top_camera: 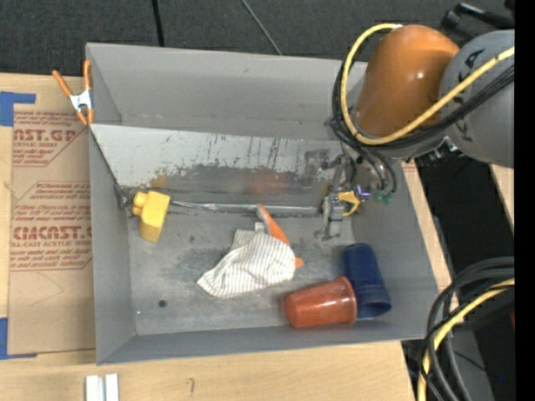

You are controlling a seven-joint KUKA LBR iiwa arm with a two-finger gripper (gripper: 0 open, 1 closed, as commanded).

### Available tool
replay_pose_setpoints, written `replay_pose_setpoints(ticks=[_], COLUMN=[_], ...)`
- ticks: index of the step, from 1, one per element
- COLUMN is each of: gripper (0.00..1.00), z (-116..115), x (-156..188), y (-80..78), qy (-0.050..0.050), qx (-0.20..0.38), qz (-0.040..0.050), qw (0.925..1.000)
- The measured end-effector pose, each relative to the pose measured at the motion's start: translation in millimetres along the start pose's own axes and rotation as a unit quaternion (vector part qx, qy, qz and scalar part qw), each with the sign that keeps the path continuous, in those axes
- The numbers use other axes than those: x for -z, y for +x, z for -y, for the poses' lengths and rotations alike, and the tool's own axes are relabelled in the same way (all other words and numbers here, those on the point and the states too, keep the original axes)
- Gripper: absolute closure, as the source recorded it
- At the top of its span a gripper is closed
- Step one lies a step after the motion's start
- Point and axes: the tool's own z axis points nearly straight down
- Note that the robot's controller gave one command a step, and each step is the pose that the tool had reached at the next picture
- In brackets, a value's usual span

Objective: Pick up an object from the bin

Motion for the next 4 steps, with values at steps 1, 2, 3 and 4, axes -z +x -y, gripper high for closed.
replay_pose_setpoints(ticks=[1,2,3,4], gripper=[0.00,0.00,0.00,0.00], z=[0,-9,-25,-29], x=[5,-28,-87,-136], y=[-1.4,10.5,26.0,41.8], qy=[0.000,0.001,0.001,0.000], qx=[0.000,0.032,0.120,0.133], qz=[0.0039,0.0070,0.0057,0.0067], qw=[1.0000,0.9995,0.9928,0.9910])
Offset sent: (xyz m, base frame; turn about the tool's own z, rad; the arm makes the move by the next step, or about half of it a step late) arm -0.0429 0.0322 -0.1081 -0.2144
